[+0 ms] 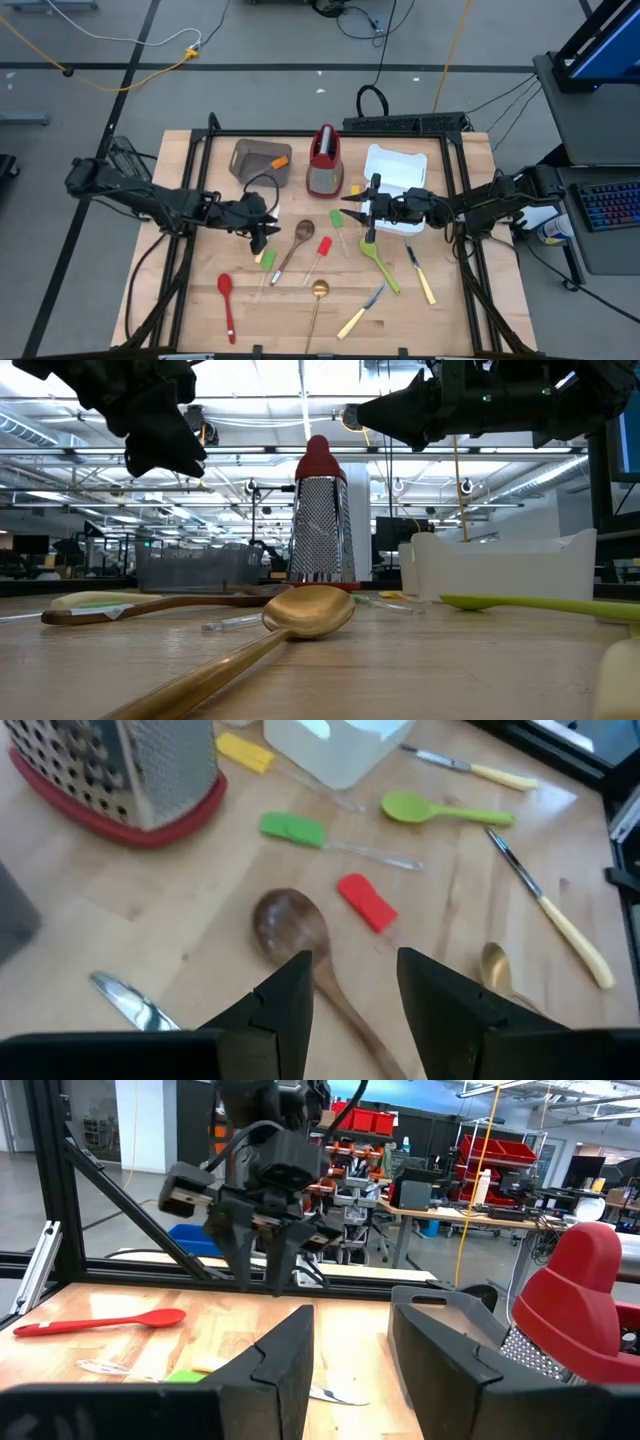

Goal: Pick & Place Kitchen Items
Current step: Put the left green spatula into the black bin

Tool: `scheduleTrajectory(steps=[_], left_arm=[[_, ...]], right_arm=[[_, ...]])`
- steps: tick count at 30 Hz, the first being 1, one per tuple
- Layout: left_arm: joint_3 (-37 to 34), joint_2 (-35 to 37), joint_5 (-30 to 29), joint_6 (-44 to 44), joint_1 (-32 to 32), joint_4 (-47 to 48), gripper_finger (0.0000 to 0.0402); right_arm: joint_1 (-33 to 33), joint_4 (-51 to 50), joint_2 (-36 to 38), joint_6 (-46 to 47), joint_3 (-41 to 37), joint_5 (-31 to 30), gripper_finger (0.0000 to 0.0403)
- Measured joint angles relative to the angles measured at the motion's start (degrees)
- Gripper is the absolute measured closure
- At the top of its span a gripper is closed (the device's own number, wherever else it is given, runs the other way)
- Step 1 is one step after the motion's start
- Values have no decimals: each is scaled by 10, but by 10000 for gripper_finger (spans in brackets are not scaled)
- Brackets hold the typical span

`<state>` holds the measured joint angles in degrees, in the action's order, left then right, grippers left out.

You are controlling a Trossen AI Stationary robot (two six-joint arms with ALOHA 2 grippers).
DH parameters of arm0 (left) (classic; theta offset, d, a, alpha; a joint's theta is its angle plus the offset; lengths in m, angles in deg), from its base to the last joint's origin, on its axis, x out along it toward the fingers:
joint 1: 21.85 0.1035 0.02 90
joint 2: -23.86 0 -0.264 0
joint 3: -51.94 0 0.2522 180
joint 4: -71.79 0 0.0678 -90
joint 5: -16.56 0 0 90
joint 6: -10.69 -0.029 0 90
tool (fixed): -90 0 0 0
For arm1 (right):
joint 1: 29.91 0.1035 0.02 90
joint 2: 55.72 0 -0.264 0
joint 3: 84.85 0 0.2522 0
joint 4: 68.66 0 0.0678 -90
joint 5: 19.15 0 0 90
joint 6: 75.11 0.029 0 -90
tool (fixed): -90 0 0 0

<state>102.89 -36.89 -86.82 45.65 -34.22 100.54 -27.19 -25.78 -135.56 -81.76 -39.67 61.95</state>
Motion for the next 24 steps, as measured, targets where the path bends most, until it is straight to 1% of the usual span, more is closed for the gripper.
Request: scheduleTrajectory(steps=[6,14,24], left_arm=[[0,-34,0,43,-32,7,250],[0,-104,0,121,-71,12,250],[0,-182,1,247,-124,16,250]], right_arm=[[0,-2,0,0,0,0,271],[0,-30,0,0,0,0,271],[0,-34,0,0,0,0,271]])
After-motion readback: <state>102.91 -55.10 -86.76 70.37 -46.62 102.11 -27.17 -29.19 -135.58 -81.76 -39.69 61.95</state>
